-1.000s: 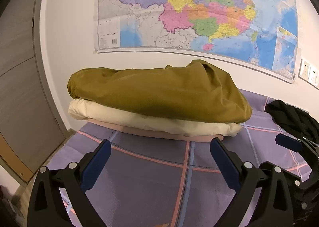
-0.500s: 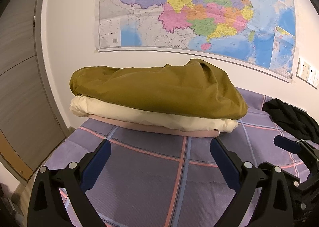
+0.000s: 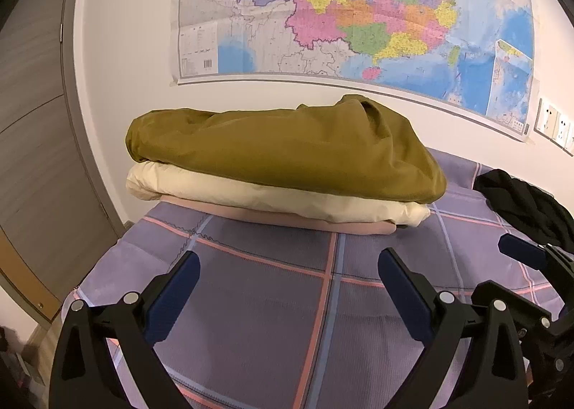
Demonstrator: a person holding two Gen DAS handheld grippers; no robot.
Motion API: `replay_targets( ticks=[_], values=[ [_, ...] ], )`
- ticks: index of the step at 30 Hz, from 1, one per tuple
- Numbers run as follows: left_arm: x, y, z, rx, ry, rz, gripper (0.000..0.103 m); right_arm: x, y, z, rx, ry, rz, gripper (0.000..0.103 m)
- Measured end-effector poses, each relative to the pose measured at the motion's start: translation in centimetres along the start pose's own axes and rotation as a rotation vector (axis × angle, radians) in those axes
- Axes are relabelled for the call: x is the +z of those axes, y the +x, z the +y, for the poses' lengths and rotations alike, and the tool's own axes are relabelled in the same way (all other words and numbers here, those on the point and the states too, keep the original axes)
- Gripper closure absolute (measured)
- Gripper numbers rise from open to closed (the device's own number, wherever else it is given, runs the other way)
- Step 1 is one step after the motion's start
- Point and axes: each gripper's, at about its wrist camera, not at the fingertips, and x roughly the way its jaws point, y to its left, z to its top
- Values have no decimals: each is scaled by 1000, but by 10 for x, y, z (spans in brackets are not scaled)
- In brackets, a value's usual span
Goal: Fold large clothes
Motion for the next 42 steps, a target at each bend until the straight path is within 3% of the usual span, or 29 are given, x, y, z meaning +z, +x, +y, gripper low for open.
replay_targets(
  ticks=[42],
  values=[
    [-4,0,-6,-5,10,-1,7,-1,-1,-2,5,14,3,6]
  ],
)
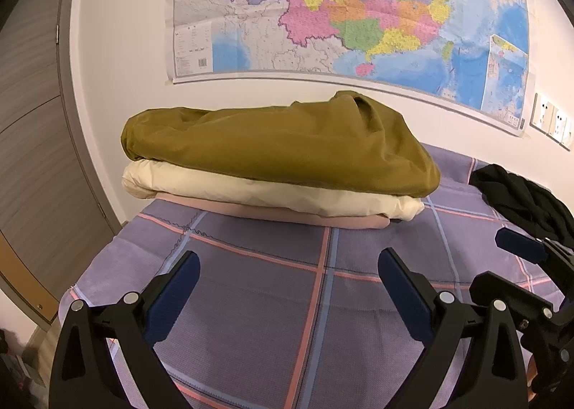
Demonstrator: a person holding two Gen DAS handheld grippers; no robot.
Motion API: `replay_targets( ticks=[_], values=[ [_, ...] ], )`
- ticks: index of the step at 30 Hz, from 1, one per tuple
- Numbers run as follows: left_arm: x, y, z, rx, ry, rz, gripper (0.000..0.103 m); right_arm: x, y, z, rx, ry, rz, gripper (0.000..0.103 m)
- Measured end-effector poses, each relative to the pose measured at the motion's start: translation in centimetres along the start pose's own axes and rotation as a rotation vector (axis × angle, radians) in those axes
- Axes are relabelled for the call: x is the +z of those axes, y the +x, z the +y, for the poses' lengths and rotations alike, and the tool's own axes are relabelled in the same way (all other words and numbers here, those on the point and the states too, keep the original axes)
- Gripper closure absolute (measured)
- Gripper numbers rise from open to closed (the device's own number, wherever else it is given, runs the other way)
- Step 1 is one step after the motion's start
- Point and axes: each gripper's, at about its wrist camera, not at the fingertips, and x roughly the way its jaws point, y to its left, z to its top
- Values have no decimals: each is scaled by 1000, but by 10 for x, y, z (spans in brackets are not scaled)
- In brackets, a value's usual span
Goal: Fold large clothes
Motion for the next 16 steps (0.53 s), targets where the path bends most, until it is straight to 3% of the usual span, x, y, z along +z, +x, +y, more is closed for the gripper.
replay_targets(
  ticks=[6,12,16],
  values=[
    [-2,-5,-3,-11,3,-35,7,0,-1,-1,1,1,-3,6],
    [-4,1,-9,-38,5,-2,7,-3,-5,-6,-4,17,-6,6],
    [-7,6,-20,-100,7,23,7,-8,-15,-16,-30,40,-19,6]
  ],
)
